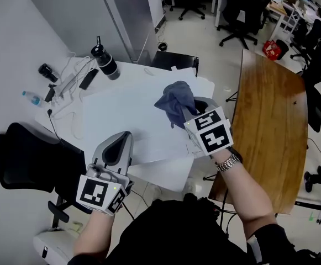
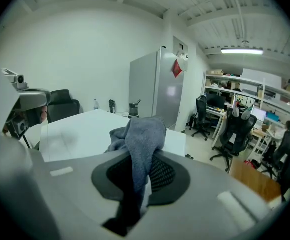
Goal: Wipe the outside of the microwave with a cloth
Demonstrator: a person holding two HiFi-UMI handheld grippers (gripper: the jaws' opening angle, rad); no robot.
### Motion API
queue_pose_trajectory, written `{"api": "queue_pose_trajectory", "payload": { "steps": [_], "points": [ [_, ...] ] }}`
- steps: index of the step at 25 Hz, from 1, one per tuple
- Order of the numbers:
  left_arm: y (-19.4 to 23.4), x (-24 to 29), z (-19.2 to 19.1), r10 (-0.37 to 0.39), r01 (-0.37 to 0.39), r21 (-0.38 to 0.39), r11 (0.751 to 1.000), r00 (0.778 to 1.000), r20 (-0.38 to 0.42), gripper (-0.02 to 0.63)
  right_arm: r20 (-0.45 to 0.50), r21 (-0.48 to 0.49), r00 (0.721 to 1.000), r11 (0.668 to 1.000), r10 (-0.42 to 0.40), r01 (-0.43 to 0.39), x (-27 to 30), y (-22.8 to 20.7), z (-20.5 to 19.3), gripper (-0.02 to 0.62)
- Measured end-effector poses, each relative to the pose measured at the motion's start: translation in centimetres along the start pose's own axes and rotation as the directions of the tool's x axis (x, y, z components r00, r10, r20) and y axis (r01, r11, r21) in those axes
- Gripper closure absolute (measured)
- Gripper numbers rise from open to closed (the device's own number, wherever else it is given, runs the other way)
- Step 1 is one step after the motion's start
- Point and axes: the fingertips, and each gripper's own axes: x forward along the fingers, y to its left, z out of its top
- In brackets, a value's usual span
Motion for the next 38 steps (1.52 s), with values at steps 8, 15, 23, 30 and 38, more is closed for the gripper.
{"api": "queue_pose_trajectory", "payload": {
  "steps": [8, 15, 23, 30, 38],
  "points": [
    [-2.6, 1.6, 0.0, -0.008, 0.008, 0.02, 1.0, 1.0, -0.028, 0.603, 0.039, 0.058, 0.999, 0.998, -0.031, 0.029, -1.5, -3.8, -1.2, 0.548],
    [-4.6, 3.2, 0.0, -0.016, 0.018, 0.037, 0.999, 0.999, -0.051, 0.603, 0.062, 0.108, 0.997, 0.994, -0.034, 0.027, -2.0, -6.9, -2.6, 0.548],
    [-6.3, 4.2, -0.1, -0.011, 0.015, 0.056, 0.998, 0.997, -0.075, 0.603, 0.07, 0.156, 0.997, 0.987, -0.032, 0.021, -2.2, -9.4, -4.8, 0.549],
    [-7.4, 4.7, -0.6, -0.001, 0.007, 0.067, 0.998, 0.996, -0.094, 0.603, 0.049, 0.185, 0.999, 0.983, 0.009, -0.018, -0.7, -9.6, -8.6, 0.549],
    [-8.4, 4.6, -1.0, 0.017, -0.008, 0.077, 0.997, 0.993, -0.116, 0.603, 0.025, 0.212, 0.999, 0.976, 0.047, -0.051, 1.9, -9.4, -12.6, 0.549]
  ]
}}
